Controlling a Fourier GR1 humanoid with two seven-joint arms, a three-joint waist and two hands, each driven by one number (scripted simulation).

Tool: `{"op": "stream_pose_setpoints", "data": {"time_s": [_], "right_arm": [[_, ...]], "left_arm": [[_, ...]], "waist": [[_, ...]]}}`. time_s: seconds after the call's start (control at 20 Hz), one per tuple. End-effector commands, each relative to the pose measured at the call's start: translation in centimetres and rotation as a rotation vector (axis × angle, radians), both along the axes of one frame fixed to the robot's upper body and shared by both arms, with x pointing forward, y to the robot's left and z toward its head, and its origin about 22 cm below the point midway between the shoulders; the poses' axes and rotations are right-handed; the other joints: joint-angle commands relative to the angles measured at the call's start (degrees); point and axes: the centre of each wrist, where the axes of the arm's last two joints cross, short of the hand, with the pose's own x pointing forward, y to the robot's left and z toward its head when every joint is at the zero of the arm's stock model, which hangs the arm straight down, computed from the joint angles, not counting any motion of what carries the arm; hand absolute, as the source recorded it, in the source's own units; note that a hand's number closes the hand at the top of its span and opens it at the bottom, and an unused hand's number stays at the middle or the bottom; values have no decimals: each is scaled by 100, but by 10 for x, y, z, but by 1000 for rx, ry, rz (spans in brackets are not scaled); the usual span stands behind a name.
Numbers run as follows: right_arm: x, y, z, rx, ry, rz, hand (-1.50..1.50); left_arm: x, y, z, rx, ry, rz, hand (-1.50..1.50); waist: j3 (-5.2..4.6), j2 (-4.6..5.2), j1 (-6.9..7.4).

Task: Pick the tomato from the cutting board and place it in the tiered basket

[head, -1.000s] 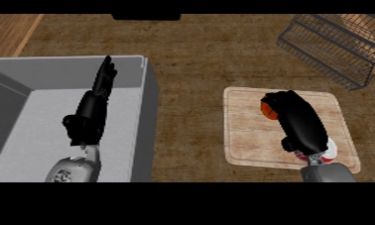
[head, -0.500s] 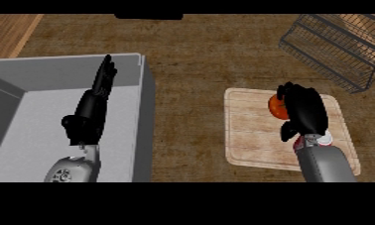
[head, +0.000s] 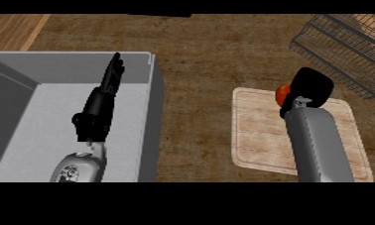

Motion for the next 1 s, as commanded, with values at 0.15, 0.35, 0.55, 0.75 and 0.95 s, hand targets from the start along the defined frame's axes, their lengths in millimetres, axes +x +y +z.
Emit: {"op": "stream_pose_setpoints", "data": {"time_s": [0.15,0.35,0.55,0.75,0.95], "right_arm": [[63,61,83,-110,-38,-249,150],[76,81,147,-142,-179,-276,150],[80,86,193,-169,-245,-287,150],[76,97,238,-173,-303,-295,150],[76,68,275,-157,-344,-312,150]], "left_arm": [[-6,6,-10,-3,15,7,0],[13,4,4,-6,18,27,0],[3,23,-5,9,21,44,0],[6,14,-2,-11,34,53,0],[-14,2,-21,-6,27,53,0]], "waist": [[58,-27,-51],[57,-39,-186],[57,-60,-226],[58,-79,-277],[59,-85,-277]]}}
